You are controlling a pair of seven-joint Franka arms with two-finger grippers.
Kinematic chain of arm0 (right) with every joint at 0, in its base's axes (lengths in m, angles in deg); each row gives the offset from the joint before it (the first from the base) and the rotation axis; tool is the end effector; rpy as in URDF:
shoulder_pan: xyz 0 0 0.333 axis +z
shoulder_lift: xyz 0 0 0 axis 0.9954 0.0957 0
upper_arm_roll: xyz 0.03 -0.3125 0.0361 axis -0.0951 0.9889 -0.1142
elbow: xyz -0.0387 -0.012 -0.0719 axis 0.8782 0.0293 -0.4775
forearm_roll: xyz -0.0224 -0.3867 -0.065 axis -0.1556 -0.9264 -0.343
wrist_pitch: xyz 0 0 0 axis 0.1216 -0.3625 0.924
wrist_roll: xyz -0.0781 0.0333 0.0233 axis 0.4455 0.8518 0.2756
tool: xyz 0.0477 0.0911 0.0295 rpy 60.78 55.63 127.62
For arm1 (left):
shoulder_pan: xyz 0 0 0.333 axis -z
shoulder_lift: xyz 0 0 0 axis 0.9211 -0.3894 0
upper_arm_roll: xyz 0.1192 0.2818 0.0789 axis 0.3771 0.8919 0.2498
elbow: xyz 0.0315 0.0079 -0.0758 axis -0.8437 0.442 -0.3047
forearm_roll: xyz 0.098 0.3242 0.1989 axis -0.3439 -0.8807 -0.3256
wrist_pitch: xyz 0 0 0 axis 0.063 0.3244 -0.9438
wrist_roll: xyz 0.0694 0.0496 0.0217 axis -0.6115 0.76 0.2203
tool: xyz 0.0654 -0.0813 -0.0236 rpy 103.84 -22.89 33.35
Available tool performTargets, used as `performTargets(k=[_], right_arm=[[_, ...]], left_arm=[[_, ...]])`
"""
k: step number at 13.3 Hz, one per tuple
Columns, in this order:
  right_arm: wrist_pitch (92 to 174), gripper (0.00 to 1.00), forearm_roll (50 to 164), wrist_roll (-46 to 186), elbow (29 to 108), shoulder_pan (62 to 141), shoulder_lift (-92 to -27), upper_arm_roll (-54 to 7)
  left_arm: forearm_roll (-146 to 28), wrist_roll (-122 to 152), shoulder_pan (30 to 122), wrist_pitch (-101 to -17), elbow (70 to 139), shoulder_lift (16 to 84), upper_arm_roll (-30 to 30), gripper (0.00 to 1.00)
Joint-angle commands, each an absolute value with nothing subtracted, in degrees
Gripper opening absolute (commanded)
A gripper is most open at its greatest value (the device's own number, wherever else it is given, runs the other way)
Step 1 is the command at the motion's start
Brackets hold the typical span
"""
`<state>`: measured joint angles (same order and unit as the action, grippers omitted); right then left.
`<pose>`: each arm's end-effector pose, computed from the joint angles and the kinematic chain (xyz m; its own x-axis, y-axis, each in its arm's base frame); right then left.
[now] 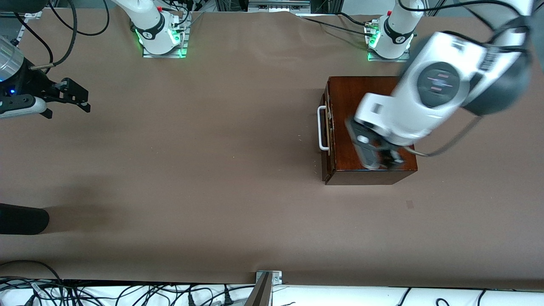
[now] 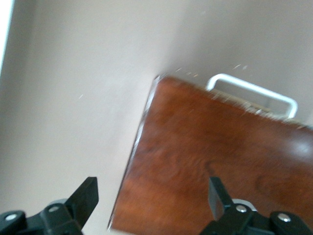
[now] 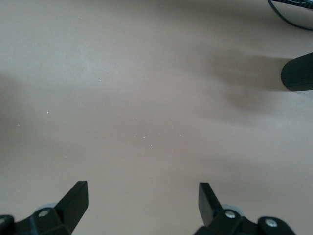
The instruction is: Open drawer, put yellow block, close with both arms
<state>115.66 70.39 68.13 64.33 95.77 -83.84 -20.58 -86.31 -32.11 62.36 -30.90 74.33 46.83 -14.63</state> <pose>0.5633 0.0314 0.6013 0.9825 0.1747 0.0642 0.1753 -0.9845 -0.0029 0.6470 -0.2069 0.5147 0.3861 -0.9163 -0.1065 -0.9207 -0.3899 0.0162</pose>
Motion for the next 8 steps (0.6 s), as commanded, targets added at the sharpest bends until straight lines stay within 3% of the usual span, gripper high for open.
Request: performTargets(k=[1,4,8], right_arm=[[114.50,1.00,71.58,70.42,63.42,95.41,-83.88,-20.73],[113.37,1.00,71.58,70.69,63.33,95.41,-83.88,-20.73],[113.01,1.00,71.40,70.08,63.33,95.50,-83.88,-20.82]], left_arm=[[-79.80,-31.55,64.17,-30.74,77.46,53.45,-4.22,1.00],[-68.26,-22.71,70.75,-31.87,85.27,61.01,10.83,1.00],[-68.42,2.12,71.21,-41.81,99.15,73.22,15.42,1.00]])
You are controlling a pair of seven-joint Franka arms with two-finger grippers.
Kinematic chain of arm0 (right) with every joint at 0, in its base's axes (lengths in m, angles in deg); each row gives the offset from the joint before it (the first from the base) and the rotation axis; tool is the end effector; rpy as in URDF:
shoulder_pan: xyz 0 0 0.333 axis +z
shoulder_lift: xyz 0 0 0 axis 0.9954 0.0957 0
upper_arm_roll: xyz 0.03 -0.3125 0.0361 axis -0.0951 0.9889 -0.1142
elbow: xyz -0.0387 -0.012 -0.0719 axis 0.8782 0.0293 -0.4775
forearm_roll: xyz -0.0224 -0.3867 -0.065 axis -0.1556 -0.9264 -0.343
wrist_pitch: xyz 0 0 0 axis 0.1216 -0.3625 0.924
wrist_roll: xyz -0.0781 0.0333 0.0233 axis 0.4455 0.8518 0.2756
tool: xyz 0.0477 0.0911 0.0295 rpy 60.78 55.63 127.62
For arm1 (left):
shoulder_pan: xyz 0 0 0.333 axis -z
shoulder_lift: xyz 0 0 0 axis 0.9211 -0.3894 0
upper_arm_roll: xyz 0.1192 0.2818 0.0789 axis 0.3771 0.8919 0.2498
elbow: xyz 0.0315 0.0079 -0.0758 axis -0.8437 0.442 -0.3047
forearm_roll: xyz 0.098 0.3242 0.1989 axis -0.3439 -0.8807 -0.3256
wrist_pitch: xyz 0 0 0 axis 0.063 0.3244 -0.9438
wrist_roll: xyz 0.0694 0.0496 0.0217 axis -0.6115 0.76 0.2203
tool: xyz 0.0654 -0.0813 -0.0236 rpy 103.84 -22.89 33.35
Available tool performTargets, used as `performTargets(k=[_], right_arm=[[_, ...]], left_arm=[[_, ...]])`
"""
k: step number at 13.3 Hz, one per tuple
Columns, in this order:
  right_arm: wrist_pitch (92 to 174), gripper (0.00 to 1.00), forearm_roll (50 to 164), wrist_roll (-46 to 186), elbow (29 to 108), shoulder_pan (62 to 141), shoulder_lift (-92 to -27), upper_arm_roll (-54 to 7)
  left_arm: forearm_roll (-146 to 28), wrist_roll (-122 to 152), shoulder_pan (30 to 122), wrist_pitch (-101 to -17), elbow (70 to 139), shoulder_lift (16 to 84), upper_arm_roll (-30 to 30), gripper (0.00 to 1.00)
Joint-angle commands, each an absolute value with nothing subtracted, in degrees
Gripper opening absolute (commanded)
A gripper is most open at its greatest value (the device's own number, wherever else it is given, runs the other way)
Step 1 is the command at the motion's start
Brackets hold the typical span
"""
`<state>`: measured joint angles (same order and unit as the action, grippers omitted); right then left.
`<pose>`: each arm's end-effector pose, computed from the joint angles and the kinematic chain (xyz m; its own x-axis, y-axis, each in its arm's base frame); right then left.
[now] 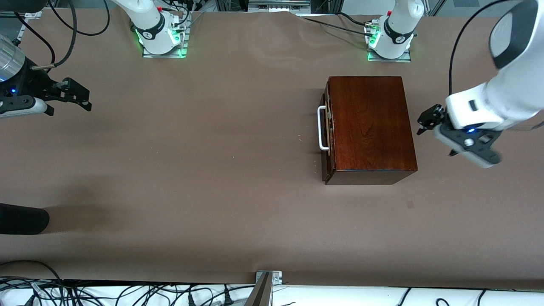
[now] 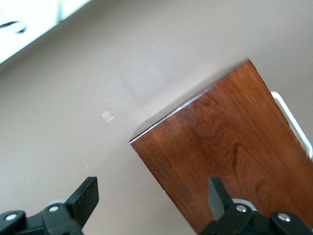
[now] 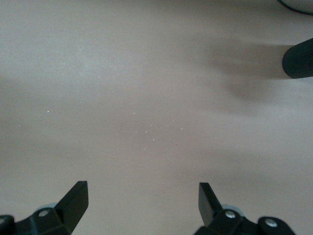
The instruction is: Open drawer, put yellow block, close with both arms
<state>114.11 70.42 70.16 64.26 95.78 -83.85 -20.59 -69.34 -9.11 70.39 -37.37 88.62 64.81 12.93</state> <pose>0.5605 0.0315 0.5994 0.9893 0.1404 0.0386 0.1408 -0.9900 -0.0079 0.6125 -0.0860 0.5745 0.8929 -0.4500 0.0105 -0.4499 -0.8930 -0.0131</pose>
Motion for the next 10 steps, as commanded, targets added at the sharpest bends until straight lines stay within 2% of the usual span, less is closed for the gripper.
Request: performTargets(k=[1,3,10], right_arm=[[112.92,1.00,71.40,70.07,63.25,95.58,-83.88,-20.90],[112.83,1.00,71.32,70.60,63.33,95.85,-84.14,-21.34],[111.16,1.00,71.23,69.98,63.33,95.85,-84.14,-20.99]], left_arm=[[-68.51,7.24,71.13,-41.90,101.10,75.51,16.74,1.00],[-68.60,8.88,70.51,-41.73,103.13,78.07,17.02,1.00],[-68.33,10.37,70.16,-39.62,103.31,78.17,17.02,1.00]])
